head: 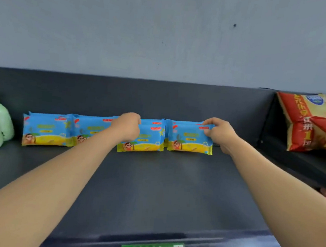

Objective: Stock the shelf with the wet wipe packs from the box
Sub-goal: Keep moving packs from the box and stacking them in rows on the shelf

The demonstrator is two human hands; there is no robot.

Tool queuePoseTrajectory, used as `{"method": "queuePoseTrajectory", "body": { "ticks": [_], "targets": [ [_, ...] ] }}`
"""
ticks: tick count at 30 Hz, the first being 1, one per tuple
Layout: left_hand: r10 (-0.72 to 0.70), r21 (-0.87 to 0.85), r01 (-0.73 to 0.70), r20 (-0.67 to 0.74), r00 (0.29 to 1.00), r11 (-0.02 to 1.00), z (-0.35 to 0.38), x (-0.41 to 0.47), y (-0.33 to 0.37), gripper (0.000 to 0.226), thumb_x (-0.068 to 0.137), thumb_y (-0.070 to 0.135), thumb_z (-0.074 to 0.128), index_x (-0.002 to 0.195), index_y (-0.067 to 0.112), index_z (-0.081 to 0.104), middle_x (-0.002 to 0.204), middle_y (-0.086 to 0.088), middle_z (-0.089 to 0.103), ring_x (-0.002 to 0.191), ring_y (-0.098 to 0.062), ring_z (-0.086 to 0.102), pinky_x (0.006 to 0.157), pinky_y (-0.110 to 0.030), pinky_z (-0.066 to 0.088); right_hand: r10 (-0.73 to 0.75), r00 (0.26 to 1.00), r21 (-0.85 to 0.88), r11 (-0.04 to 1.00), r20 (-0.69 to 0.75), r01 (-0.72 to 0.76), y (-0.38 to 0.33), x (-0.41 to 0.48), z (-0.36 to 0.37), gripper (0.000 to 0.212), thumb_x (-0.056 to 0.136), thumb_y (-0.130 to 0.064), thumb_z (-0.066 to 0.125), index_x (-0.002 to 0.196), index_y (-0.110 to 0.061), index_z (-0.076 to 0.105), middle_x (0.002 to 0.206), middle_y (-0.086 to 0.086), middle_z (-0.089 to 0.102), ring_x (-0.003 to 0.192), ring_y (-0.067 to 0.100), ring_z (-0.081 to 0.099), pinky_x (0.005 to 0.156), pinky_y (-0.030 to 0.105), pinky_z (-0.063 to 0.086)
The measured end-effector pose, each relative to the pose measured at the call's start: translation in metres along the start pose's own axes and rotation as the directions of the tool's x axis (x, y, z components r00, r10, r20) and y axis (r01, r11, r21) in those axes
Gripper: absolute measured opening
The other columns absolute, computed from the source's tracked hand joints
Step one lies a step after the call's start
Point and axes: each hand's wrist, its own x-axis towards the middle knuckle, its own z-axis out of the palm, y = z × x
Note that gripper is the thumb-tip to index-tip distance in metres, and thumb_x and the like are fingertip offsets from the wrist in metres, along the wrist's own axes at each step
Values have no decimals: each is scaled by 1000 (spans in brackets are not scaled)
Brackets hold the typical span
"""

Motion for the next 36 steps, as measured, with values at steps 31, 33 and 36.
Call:
{"method": "queuePoseTrajectory", "body": {
  "ticks": [31,33,36],
  "targets": [
    [115,180,-69,-259,959,981,33,8,-5,59,82,15,66,133,11,36,129,-10,43,119,-27,40,100,-37,36,-38,987,-236,972,-159,-1,14,0,27,60,84,-13,67,131,-6,31,132,15,42,119,32,43,93,38,43],
    [116,187,-68,-260,959,980,31,4,-4,63,82,15,67,135,11,34,131,-10,42,121,-27,39,102,-37,35,-68,981,-266,964,-181,18,11,-5,23,54,85,-9,61,131,-5,32,132,15,42,120,32,39,91,35,39],
    [117,191,-65,-271,955,979,27,-4,2,63,82,15,67,136,10,34,132,-11,41,121,-28,38,102,-37,34,-121,977,-295,953,-174,65,8,-16,16,50,85,-7,57,130,-5,35,131,14,43,120,30,39,92,34,38]
  ]
}}
